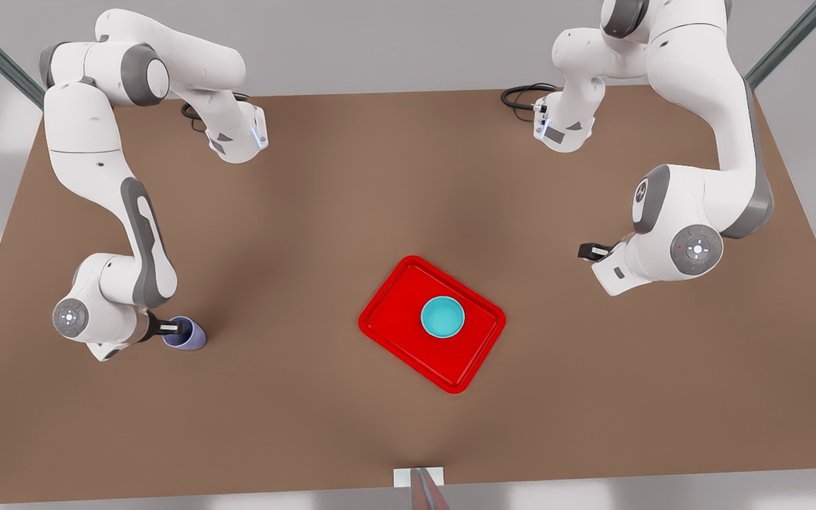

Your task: Place the bowl on the tray with the left arm and the cup on the tray with the right arm

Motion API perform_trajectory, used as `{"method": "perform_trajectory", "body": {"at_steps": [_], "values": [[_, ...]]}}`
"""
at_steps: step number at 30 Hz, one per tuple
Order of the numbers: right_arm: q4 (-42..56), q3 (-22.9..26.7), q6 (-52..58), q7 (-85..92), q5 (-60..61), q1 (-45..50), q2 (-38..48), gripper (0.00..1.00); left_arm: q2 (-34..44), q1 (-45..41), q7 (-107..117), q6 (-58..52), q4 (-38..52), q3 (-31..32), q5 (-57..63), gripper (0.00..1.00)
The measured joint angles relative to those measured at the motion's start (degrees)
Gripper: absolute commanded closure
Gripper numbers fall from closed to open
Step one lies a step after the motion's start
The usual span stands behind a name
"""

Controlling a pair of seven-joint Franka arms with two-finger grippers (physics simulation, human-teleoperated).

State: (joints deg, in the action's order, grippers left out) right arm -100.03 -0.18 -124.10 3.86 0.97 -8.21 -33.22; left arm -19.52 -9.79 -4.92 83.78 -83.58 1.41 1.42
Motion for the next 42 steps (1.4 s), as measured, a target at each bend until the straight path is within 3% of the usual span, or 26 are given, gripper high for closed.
{"method": "perform_trajectory", "body": {"at_steps": [16, 21, 25, 29, 33, 42], "values": [[1.31, -0.52, 0.6, 0.84, 0.34, 0.17, 0.14, 0.79, 0.35, -0.28, 0.27, -0.46, 0.09, 0.0, 0.04, 0.0], [2.21, -0.61, 3.16, -0.95, 0.76, 8.06, 3.62, 0.79, 1.05, -0.3, 0.62, -0.63, 0.09, 0.79, 0.0, 0.0], [6.96, -1.0, 10.36, -12.19, 0.77, 17.27, 5.05, 0.79, 1.06, -0.32, 0.62, -0.9, 0.09, 0.79, 0.01, 0.0], [8.66, -11.57, 11.91, -24.43, 0.88, 17.94, 5.1, 0.79, 1.29, -0.29, 0.29, -0.97, 0.67, 0.76, 0.14, 0.0], [12.57, -16.42, 11.0, -24.97, 4.09, 18.69, 0.19, 0.79, 1.3, -0.3, 0.44, -3.53, 0.61, 0.7, 0.23, 0.0], [18.34, -16.52, 3.77, -34.98, 3.95, 29.14, -6.79, 0.79, 1.29, -0.26, 0.58, -3.47, 0.7, -0.05, 0.1, 0.0]]}}
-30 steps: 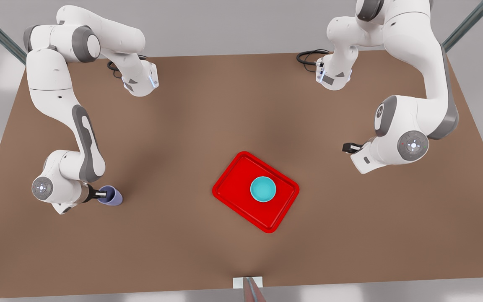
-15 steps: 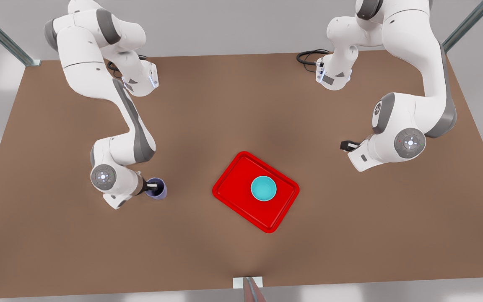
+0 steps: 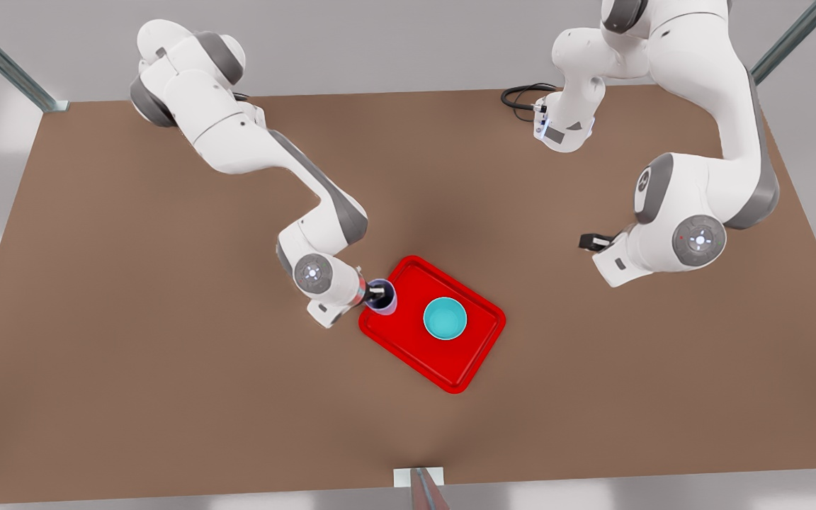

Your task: Place the bowl on the tray with the left arm and the cup on the tray with the right arm

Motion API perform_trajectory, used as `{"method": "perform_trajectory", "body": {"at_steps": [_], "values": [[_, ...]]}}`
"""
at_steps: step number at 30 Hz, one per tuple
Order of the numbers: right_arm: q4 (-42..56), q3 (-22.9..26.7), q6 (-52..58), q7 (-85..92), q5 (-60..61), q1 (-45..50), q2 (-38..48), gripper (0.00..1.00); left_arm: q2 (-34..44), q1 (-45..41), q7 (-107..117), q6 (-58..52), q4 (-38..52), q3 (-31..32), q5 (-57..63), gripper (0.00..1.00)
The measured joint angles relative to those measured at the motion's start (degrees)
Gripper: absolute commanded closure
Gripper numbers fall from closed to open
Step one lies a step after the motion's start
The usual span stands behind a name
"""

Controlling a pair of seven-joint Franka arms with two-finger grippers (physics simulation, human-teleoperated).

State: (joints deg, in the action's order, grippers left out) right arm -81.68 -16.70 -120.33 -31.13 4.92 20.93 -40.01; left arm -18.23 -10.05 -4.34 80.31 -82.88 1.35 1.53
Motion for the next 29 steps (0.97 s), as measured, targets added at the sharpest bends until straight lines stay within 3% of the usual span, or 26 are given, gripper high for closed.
{"method": "perform_trajectory", "body": {"at_steps": [10, 11, 12, 20, 21, 25, 26, 28, 29], "values": [[1.17, 0.35, -4.27, -0.7, -2.31, 2.71, -4.9, 0.79, -0.67, 0.12, -0.14, 0.73, 0.0, -0.04, 0.32, 0.0], [1.17, 0.35, -4.28, -0.66, -2.38, 2.71, -4.9, 0.55, -0.67, 0.12, -0.14, 0.73, 0.0, -0.04, 0.34, 0.0], [1.17, 0.4, -4.15, -0.91, -2.74, 2.72, -4.91, 0.0, -0.59, 0.12, -0.14, 0.73, 0.0, -0.04, 0.36, 0.0], [3.37, 0.56, 0.86, -0.8, -2.9, 1.92, -0.45, 0.0, -0.56, 0.12, -0.14, 0.64, 0.0, -0.04, 0.4, 0.0], [3.2, 0.65, 3.07, -0.81, -2.9, -0.36, 1.77, 0.0, -0.63, 0.12, -0.01, 0.64, 0.3, -0.04, 0.4, 0.0], [1.03, 0.47, 23.49, 17.03, -5.84, -25.92, 19.88, 0.0, -3.39, 0.09, 0.12, 0.2, 6.67, 0.05, 0.06, 0.0], [-3.63, 3.22, 24.31, 21.32, -5.59, -27.05, 25.63, 0.0, -3.4, 0.05, 0.04, 0.2, 6.73, 0.05, -0.03, 0.0], [-14.29, 15.67, 24.58, 26.35, -3.62, -22.63, 36.49, 0.0, -3.4, 0.11, 0.08, 0.12, 6.77, 0.05, -0.14, 0.0], [-16.72, 17.33, 25.42, 26.55, -3.68, -24.02, 38.69, 0.0, -3.4, 0.12, 0.08, 0.11, 6.77, 0.05, -0.17, 0.0]]}}
